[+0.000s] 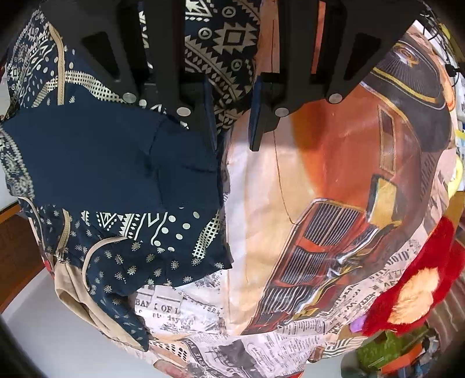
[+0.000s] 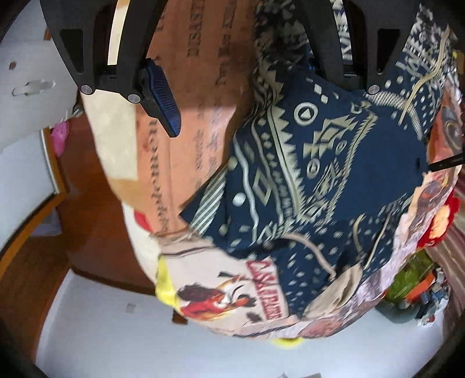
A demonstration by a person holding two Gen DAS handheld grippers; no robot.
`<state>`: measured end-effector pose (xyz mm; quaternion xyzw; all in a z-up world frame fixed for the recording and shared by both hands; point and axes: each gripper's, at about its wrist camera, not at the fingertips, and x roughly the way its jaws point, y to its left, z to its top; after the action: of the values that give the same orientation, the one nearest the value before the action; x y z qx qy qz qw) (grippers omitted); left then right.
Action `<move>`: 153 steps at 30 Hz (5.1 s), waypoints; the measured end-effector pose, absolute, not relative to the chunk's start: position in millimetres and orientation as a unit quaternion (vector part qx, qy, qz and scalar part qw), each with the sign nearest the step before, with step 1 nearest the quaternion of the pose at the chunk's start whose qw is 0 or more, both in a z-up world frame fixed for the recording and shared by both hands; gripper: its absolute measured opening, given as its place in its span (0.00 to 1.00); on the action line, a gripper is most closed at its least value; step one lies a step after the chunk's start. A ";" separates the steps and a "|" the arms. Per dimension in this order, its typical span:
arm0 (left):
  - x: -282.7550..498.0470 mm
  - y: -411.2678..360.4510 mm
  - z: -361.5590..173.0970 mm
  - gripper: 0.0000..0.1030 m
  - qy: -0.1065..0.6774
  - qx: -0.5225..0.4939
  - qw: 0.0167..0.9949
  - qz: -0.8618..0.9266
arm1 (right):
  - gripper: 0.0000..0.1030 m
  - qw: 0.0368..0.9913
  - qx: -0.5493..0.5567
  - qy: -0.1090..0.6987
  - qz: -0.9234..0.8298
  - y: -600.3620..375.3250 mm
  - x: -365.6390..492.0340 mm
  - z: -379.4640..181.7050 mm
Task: Fold large clothes
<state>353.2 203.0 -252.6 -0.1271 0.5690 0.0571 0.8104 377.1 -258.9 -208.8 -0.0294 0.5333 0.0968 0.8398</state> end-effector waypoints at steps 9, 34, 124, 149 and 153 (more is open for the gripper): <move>343.0 176.0 -211.2 0.62 0.525 -0.075 0.847 0.028 | 0.66 0.849 -0.063 0.505 0.144 -259.3 338.8 -166.7; 414.0 201.0 -298.5 0.26 0.559 -0.231 0.797 -0.012 | 0.42 0.805 0.192 0.545 0.131 -291.2 476.1 -218.3; 580.2 124.4 -182.6 0.03 0.450 -0.114 0.884 -0.052 | 0.10 0.871 -0.008 0.448 0.201 -75.6 633.7 -201.9; 402.8 89.8 -220.3 0.04 0.546 -0.026 0.834 -0.076 | 0.11 0.827 0.011 0.492 0.271 -132.3 426.0 -200.3; 398.3 91.9 -201.3 0.20 0.525 -0.010 0.848 -0.076 | 0.19 0.815 0.012 0.505 0.284 -135.3 423.6 -185.0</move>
<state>398.3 91.9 -201.3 -0.0098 0.5248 -0.0756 0.8478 423.6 -135.3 -185.0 0.0120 0.5047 0.2835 0.8153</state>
